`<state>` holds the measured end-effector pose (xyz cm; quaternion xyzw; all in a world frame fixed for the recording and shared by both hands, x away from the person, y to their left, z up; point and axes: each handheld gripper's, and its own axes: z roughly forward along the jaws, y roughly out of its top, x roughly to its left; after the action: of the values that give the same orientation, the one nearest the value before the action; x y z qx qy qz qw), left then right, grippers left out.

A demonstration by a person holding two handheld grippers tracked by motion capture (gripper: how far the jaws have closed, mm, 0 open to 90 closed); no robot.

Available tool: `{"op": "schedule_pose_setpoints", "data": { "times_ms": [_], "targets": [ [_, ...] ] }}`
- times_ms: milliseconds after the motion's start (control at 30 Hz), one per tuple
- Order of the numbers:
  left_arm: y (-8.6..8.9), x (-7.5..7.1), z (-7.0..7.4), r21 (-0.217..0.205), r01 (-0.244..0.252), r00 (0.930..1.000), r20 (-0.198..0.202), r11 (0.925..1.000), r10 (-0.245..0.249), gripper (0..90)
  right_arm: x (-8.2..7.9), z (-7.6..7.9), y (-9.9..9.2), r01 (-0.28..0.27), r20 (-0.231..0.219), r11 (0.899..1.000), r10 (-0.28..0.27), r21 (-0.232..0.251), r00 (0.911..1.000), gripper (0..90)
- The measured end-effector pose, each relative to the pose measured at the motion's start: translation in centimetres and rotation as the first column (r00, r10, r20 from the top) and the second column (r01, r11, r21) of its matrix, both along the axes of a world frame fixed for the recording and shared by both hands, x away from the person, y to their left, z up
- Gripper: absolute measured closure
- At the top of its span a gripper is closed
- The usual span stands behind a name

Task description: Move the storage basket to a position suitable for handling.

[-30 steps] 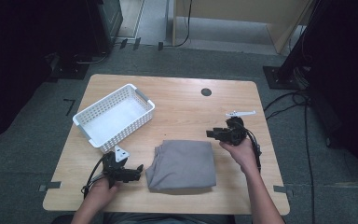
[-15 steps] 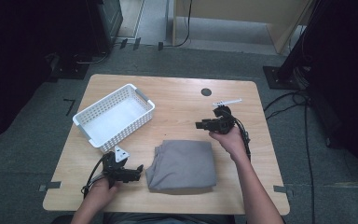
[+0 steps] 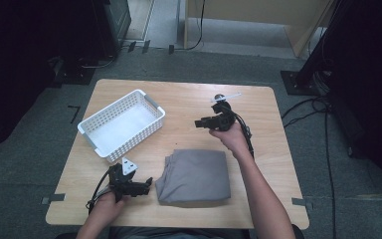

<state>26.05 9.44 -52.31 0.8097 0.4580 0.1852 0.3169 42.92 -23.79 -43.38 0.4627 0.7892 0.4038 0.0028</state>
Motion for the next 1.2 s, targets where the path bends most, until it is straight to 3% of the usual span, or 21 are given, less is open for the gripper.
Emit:
{"op": "schedule_pose_setpoints", "data": {
  "times_ms": [500, 833, 1200],
  "targets": [
    [0.0, -0.3, 0.0, -0.002, -0.004, 1.0, 0.0, 1.0, 0.004, 0.0, 3.8, 1.1, 3.7, -0.037, 0.012, 0.999, 0.037, -0.005, 0.9992, 60.1],
    [0.0, -0.3, 0.0, -0.003, -0.005, 1.0, 0.0, 1.0, 0.005, 0.0, 6.5, 1.5, 7.6, -0.077, 0.008, 0.997, 0.077, 0.002, 0.997, 60.2],
    [0.0, -0.3, 0.0, -0.004, -0.006, 1.0, 0.001, 1.0, 0.006, 0.0, 8.9, 0.6, 11.4, -0.112, -0.019, 0.994, 0.112, 0.001, 0.9936, 60.3]
  ]
}}
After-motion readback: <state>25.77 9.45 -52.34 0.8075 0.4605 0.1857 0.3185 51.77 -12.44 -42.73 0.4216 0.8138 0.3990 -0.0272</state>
